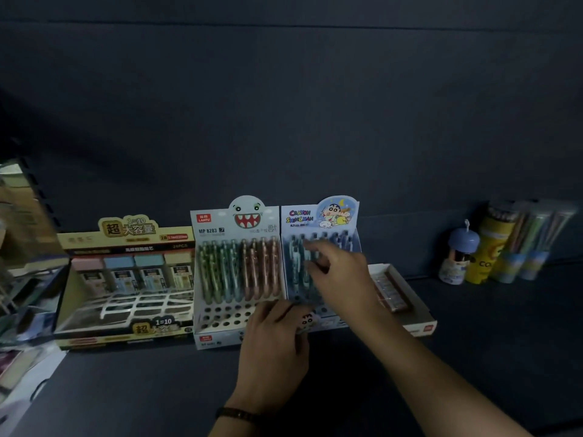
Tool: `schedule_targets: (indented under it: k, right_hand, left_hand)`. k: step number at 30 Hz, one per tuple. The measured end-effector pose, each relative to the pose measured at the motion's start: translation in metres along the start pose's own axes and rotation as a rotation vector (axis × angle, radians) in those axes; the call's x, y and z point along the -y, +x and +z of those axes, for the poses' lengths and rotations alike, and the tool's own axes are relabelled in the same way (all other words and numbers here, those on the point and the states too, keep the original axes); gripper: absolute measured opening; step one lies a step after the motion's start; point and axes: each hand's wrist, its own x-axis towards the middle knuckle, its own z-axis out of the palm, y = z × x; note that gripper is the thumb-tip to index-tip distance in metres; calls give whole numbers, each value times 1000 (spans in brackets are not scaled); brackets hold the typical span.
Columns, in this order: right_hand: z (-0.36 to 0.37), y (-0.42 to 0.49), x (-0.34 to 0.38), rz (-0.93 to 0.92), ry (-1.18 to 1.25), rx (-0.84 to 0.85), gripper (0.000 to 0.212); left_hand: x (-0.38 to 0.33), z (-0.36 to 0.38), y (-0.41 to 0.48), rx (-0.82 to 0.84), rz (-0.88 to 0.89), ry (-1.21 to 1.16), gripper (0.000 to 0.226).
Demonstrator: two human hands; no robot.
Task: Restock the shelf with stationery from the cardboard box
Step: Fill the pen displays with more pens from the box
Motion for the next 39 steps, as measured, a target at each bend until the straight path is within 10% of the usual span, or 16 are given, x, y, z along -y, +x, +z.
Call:
schedule_targets:
  k: [5, 11, 29, 39]
  right_hand:
    - [-27, -27, 6, 28, -5, -39, 52]
    - [-90, -140, -5, 146, -118, -322, 21]
    - [-257, -832, -9, 1805, -141, -512, 32]
    - [-316, -1049, -58, 2102, 39, -545, 32]
  left_hand:
    - [-4, -2, -3, -23, -46, -11, 38]
    - [-47, -12, -24, 109, 247, -157, 23]
    - [-393, 157, -409, 1258, 1262, -118, 25]
    - [-542, 264, -587, 1486, 1329, 67, 22]
